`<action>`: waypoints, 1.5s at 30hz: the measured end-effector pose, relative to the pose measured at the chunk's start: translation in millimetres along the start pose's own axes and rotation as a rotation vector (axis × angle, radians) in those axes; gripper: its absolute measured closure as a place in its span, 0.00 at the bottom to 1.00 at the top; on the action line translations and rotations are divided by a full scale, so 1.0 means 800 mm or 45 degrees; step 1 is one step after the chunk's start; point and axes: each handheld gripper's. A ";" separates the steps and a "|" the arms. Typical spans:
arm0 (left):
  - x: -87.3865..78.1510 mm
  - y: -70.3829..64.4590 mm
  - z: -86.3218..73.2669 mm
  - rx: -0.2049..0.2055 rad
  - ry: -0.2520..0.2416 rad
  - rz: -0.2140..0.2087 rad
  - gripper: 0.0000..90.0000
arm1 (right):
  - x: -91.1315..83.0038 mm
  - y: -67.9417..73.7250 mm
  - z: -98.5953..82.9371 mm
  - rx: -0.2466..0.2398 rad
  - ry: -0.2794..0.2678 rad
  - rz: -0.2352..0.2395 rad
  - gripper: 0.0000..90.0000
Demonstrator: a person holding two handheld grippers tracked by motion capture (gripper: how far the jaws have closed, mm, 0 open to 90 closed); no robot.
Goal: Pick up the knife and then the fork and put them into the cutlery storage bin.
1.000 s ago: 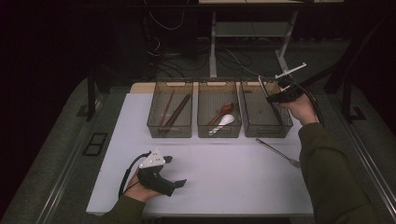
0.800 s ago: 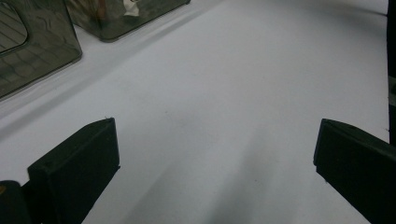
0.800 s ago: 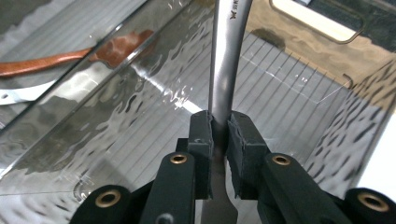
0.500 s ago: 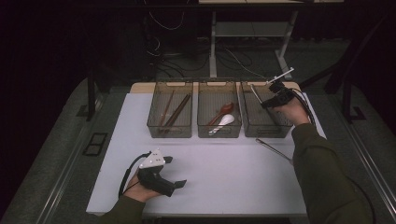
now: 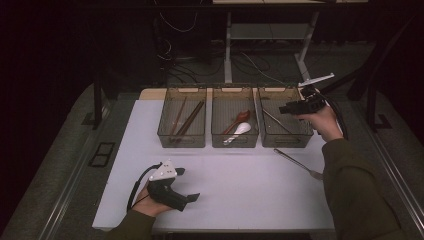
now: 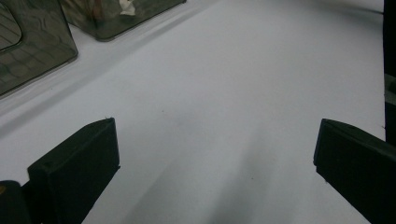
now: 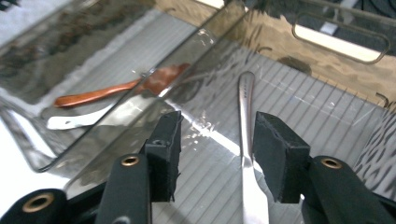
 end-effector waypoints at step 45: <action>0.002 -0.002 -0.001 0.016 0.018 -0.009 0.00 | -0.078 0.077 -0.119 -0.225 0.027 0.038 0.45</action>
Point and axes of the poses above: each handheld gripper's, and its own axes: x roughly forward along the jaws, z roughly out of its top, y roughly to its left, and after that the axes turned 3 degrees about z, right-handed
